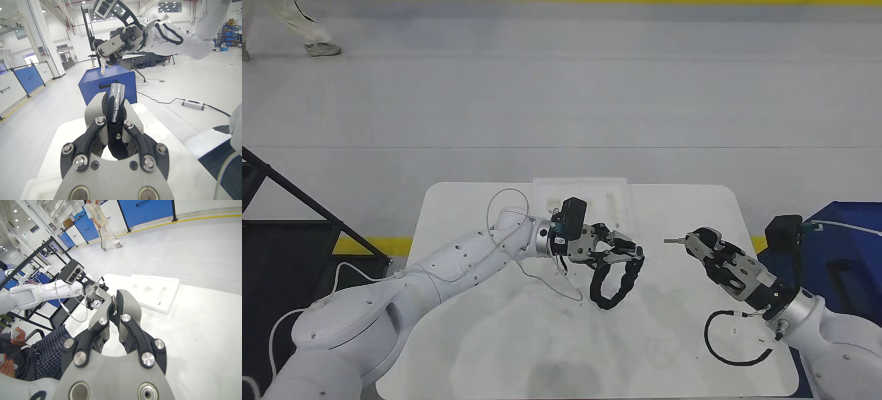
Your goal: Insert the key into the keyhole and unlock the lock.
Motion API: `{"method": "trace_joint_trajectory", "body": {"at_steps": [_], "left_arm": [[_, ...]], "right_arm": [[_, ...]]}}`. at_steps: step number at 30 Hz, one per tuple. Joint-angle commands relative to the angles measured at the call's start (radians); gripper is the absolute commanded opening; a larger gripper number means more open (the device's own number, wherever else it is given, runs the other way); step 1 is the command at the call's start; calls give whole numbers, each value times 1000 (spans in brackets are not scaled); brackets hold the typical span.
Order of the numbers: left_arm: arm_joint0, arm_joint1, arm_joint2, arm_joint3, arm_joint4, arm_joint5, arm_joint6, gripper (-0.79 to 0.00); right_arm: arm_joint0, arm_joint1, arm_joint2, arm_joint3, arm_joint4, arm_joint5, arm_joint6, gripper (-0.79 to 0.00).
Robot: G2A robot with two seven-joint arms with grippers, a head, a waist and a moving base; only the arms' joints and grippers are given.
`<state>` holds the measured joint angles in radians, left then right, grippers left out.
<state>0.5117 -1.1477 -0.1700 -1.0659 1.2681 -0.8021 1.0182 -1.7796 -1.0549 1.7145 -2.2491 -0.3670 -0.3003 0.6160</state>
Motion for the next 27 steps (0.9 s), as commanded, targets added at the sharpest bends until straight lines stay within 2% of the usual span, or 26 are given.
{"method": "trace_joint_trajectory", "body": {"at_steps": [1, 8, 13, 21, 27], "left_arm": [[0, 0, 0, 0, 0, 0, 0, -785], [0, 0, 0, 0, 0, 0, 0, -785], [47, -4, -29, 13, -34, 4, -6, -785], [70, -35, -45, 62, 21, 60, 60, -785], [68, -73, -22, 115, 33, 105, 104, -785]], "right_arm": [[0, 0, 0, 0, 0, 0, 0, -785], [-2, 0, -6, 7, -4, 18, -4, -785], [-27, 0, -3, 2, 0, 22, 2, -785], [-93, -1, -1, -34, -42, 15, -31, -785], [-126, -4, -36, -63, -77, 22, -69, -785]]}}
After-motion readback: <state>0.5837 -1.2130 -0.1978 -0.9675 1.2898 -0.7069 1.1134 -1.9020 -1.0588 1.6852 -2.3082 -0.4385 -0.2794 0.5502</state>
